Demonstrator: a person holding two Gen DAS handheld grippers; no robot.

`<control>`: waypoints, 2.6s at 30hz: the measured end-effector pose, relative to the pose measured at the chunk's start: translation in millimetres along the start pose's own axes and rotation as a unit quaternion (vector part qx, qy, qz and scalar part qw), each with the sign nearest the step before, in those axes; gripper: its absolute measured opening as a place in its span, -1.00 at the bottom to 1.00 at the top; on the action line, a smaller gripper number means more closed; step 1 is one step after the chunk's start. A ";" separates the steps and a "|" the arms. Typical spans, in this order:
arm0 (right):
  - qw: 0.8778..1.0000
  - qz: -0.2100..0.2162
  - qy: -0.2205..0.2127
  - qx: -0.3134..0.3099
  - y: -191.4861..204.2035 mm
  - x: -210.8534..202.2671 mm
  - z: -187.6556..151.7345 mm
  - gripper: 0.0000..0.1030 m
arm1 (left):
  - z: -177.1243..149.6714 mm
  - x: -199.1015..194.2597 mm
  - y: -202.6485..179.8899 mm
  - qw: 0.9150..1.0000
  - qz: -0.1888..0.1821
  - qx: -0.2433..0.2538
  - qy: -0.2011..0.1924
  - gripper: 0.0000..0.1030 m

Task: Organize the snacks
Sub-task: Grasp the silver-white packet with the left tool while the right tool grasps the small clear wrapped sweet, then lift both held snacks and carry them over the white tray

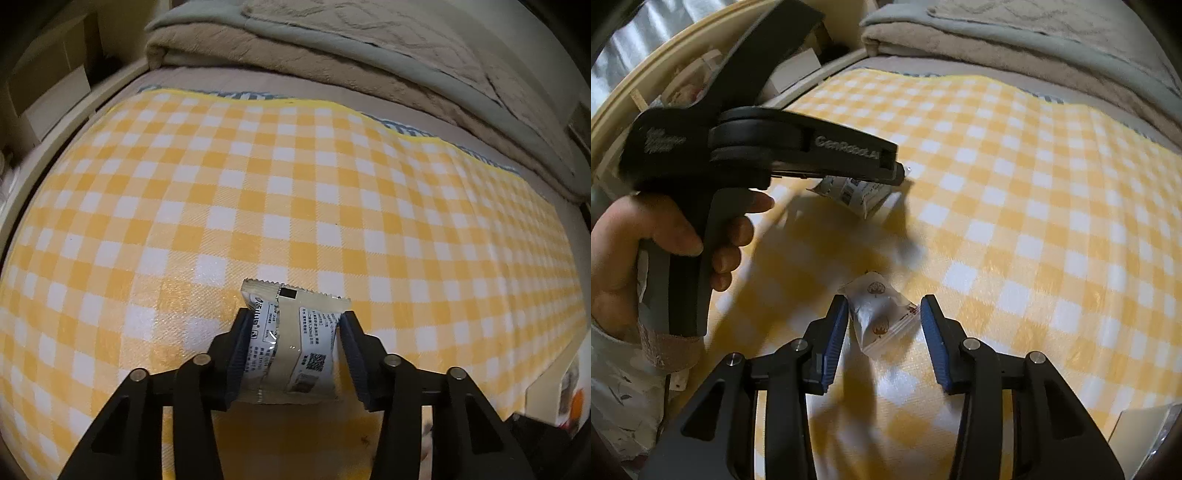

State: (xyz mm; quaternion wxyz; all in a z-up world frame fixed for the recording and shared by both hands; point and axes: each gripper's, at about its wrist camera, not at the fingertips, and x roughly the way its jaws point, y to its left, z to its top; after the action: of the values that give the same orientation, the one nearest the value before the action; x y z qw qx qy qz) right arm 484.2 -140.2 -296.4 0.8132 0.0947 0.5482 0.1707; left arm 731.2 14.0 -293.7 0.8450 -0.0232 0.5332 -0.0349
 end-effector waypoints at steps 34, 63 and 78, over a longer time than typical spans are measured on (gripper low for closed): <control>0.990 -0.072 -0.118 0.005 22.3 -114.6 17.3 -0.25 | -106.7 -241.4 23.6 0.987 -0.014 -0.024 -0.158 -0.28; 0.960 -0.163 -0.221 0.054 15.2 -375.0 -62.2 -0.25 | -237.9 -470.2 -143.0 0.963 -0.047 0.065 -0.256 -0.27; 0.943 -0.204 -0.228 0.127 -65.3 -428.9 -149.4 -0.25 | -262.3 -414.8 -255.3 0.966 -0.122 0.111 -0.198 -0.27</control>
State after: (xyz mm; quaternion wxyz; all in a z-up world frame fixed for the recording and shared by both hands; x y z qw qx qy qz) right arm 211.5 -369.1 -7.1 0.9153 0.1194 0.3725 -0.0961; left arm 307.8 -206.2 -14.0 0.9201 -0.0005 0.3415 -0.1919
